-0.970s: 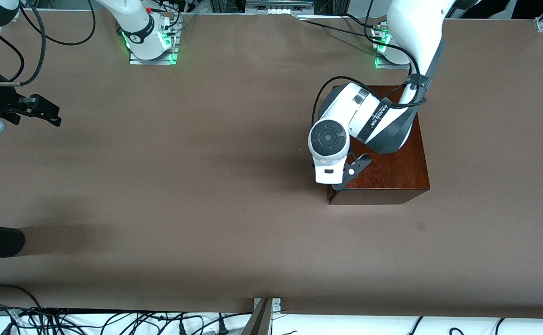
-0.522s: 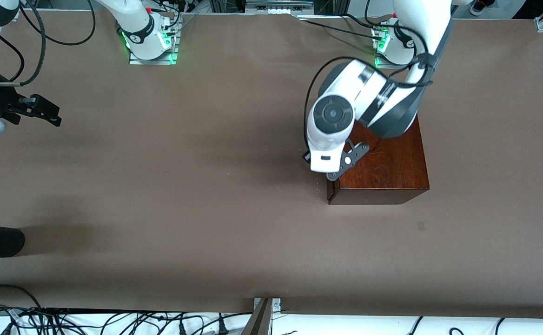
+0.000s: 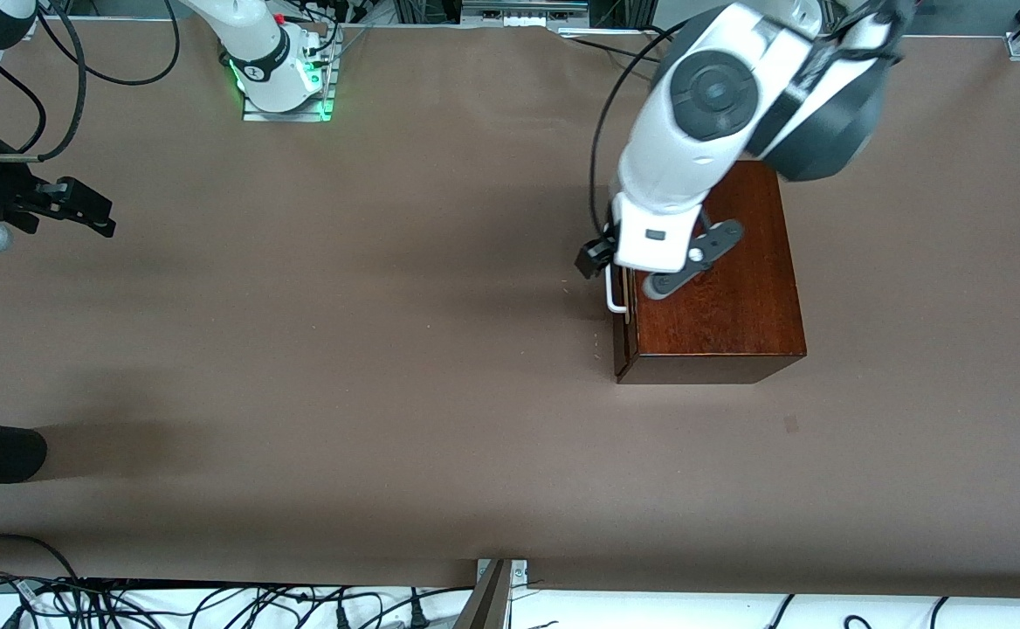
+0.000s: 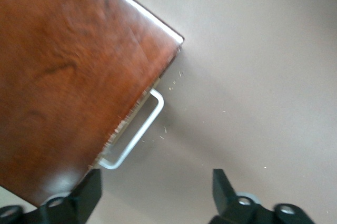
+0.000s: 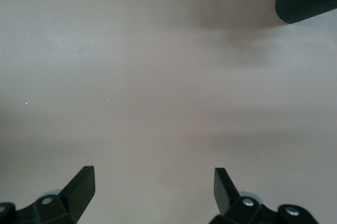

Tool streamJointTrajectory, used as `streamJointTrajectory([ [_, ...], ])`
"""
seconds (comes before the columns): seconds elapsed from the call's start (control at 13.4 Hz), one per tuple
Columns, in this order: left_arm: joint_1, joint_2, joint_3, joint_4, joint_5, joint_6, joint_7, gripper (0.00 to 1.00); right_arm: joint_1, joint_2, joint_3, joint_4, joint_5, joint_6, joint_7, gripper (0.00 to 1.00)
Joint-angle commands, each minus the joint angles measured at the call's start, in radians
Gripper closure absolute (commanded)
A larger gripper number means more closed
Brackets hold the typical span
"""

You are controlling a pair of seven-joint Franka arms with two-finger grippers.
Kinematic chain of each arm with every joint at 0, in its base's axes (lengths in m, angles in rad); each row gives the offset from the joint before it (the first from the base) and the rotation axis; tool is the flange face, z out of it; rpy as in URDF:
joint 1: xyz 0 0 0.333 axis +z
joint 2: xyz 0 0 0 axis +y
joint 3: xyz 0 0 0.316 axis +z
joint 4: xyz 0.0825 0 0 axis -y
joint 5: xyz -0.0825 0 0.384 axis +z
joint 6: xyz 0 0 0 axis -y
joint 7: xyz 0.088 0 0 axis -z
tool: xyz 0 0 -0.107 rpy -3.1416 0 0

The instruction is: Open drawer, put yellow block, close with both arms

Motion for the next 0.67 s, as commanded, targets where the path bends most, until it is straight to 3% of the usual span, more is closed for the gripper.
streamJointTrajectory([
  [0.0, 0.065, -0.071, -0.001, -0.039, -0.027, -0.064, 0.178, 0.0, -0.004, -0.004, 0.006, 0.004, 0.001, -0.014, 0.005, 0.0],
  [0.6, 0.309, -0.188, 0.0, -0.074, -0.027, -0.204, 0.672, 0.0, 0.003, 0.005, 0.011, 0.002, 0.001, -0.012, 0.01, 0.0],
])
